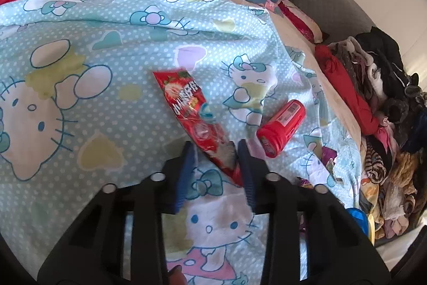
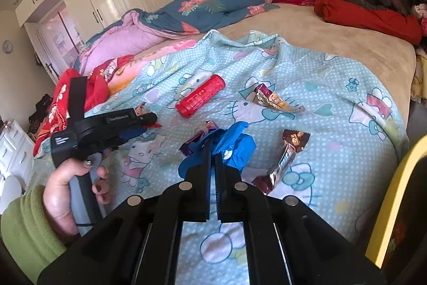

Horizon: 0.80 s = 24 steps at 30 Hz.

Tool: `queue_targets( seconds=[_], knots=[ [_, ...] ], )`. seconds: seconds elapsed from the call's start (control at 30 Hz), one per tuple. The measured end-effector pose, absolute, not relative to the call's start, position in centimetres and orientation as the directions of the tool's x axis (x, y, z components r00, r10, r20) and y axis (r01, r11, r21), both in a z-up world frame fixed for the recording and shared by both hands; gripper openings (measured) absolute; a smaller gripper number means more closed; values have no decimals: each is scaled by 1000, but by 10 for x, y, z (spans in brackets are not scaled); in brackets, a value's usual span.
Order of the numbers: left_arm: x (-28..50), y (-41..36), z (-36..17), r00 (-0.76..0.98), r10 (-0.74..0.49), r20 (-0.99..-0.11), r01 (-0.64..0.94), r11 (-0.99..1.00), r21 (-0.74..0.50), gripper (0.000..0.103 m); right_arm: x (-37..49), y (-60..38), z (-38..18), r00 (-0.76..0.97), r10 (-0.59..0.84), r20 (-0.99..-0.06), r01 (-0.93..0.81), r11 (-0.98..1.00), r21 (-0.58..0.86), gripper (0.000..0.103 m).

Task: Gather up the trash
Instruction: 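Close the left tool on the red candy packet while the right tool grasps the blue item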

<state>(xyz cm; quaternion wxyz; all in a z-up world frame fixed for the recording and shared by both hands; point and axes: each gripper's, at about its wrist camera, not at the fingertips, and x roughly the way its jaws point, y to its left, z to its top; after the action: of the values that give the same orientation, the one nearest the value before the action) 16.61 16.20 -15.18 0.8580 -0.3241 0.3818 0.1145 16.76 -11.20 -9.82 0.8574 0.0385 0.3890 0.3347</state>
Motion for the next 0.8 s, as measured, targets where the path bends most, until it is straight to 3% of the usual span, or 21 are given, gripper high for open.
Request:
queue_targets(
  seconds=[0.43, 0.8],
  knots=[
    [138, 168, -139, 687, -30, -726, -447, 770, -455, 16, 132, -116, -91, 436, 642, -631, -586, 735, 342, 3],
    [131, 146, -102, 738, -52, -672, -355, 817, -453, 14, 119, -132, -75, 464, 650, -602, -578, 737, 351, 3]
  ],
)
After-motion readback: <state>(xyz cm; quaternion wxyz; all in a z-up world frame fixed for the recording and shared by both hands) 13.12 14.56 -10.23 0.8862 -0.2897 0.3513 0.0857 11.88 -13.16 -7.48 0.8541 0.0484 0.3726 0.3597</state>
